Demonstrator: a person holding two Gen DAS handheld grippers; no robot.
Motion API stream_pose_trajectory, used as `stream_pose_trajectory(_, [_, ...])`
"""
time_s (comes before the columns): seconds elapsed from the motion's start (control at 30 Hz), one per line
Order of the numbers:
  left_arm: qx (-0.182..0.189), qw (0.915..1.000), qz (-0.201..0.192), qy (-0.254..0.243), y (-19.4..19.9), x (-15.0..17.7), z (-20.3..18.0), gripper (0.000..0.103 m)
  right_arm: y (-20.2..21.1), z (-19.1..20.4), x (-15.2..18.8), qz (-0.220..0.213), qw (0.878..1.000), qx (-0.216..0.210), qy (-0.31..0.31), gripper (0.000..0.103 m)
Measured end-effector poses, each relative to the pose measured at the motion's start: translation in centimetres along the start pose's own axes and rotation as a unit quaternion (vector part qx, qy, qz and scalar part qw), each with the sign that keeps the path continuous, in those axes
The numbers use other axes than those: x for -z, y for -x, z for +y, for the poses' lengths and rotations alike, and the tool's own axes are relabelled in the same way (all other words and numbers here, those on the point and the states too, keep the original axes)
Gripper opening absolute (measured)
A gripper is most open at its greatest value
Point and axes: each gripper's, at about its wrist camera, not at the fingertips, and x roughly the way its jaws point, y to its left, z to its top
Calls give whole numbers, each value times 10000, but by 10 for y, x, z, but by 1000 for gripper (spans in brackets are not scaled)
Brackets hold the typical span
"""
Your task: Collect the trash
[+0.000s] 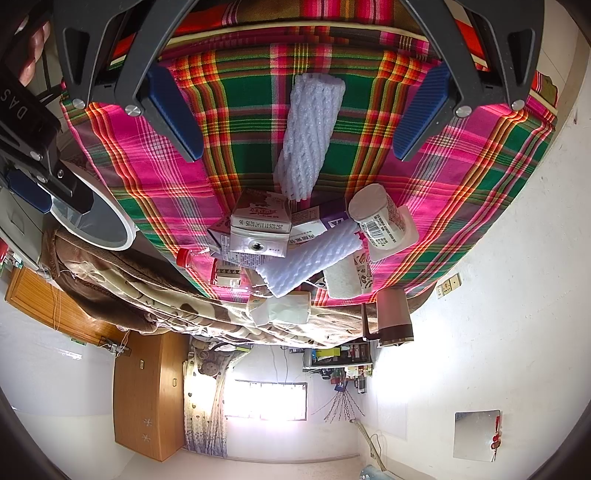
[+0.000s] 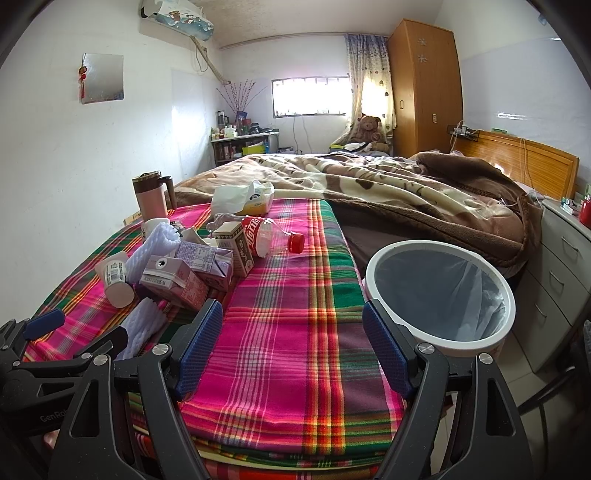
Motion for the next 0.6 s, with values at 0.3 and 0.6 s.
stream_pose_trajectory(0.3, [0, 10000, 0, 3, 0, 0, 0, 103, 0, 0, 0, -5, 10000, -1, 4, 80])
stream_pose_trajectory(0.6, [-6, 10000, 3, 11, 1, 0, 1, 103, 0, 1, 0, 0, 10000, 3, 16, 80])
